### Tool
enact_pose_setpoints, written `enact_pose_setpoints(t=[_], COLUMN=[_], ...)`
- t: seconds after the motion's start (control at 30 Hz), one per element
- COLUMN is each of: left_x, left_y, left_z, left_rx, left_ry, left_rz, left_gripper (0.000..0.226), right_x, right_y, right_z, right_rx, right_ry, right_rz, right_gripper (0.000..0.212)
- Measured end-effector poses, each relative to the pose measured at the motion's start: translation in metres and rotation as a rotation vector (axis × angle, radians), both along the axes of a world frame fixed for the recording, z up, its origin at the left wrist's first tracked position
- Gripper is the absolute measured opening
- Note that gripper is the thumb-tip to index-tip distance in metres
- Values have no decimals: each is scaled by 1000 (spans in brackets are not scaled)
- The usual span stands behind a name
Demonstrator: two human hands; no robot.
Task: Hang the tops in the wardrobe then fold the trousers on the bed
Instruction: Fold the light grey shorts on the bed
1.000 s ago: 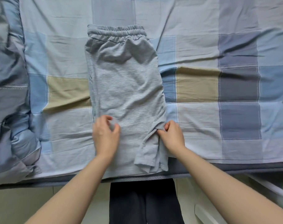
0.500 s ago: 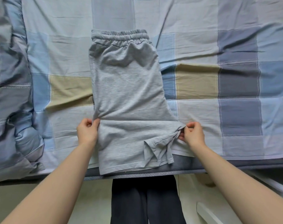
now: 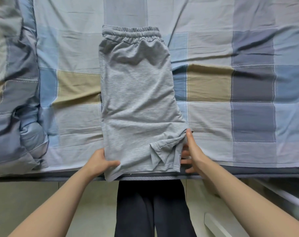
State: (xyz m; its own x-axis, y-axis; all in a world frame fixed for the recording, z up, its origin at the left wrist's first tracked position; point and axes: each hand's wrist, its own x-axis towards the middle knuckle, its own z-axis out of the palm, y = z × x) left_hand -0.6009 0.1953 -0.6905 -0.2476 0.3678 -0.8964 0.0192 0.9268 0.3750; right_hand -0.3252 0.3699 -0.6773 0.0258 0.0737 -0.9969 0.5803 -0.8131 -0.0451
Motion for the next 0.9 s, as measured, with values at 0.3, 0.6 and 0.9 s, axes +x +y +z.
enact_pose_setpoints(t=[0.3, 0.6, 0.9], left_x=[6, 25, 25], left_y=[-38, -59, -70], left_z=[20, -1, -4], left_rx=[69, -40, 72], left_ry=[-112, 155, 68], left_rz=[213, 25, 68], left_gripper=[25, 22, 39], right_x=[11, 48, -21], right_y=[1, -11, 10], right_z=[18, 7, -17], right_rx=[269, 641, 768], right_ry=[210, -171, -75], right_rz=[54, 385, 314], right_gripper=[15, 18, 38])
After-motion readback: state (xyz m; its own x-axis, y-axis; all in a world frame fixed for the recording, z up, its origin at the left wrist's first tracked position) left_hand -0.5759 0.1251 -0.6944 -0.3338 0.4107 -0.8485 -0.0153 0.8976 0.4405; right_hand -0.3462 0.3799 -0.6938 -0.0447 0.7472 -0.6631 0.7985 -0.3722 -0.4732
